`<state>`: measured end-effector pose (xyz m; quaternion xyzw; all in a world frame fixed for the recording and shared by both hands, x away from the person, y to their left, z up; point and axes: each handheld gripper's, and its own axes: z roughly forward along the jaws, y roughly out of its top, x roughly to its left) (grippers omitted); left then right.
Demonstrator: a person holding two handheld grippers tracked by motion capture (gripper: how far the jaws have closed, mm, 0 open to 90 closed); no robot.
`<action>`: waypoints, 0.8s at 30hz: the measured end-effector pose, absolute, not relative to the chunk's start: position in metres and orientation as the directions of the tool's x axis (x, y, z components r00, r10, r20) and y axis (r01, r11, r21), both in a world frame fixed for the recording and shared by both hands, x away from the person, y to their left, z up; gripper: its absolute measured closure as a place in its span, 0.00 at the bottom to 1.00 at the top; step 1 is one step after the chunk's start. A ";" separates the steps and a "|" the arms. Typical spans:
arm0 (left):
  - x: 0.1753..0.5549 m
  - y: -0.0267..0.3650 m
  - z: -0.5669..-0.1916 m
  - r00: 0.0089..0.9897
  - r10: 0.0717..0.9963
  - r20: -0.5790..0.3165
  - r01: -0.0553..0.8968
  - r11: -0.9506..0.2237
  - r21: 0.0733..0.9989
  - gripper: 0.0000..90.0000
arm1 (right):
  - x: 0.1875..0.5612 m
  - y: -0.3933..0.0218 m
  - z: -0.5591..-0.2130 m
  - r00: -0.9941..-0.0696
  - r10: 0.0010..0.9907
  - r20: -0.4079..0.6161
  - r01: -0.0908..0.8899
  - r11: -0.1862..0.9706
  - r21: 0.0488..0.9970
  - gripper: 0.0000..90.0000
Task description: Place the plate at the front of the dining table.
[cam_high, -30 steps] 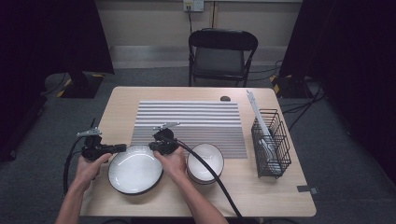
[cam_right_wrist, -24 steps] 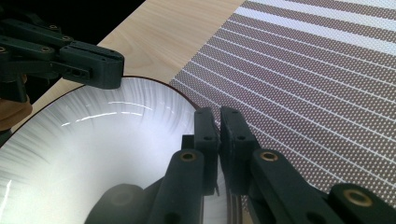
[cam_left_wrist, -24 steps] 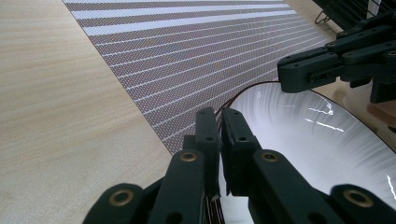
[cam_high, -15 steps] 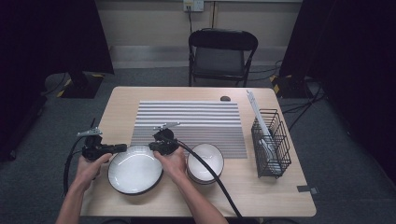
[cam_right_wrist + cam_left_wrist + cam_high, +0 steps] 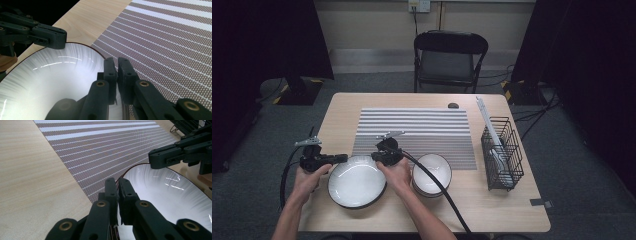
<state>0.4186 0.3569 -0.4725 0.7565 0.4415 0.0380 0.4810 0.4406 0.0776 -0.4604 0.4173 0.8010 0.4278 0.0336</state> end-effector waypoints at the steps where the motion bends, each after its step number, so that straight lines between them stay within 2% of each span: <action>1: 0.419 0.357 -0.473 0.608 0.703 -0.368 0.631 -0.147 0.762 0.96 | 0.440 0.078 -0.460 -0.650 0.698 0.301 0.639 0.287 0.714 0.96; 24: 0.420 0.356 -0.473 0.611 0.699 -0.371 0.629 -0.144 0.764 0.96 | 0.439 0.076 -0.460 -0.640 0.700 0.318 0.652 0.275 0.706 0.96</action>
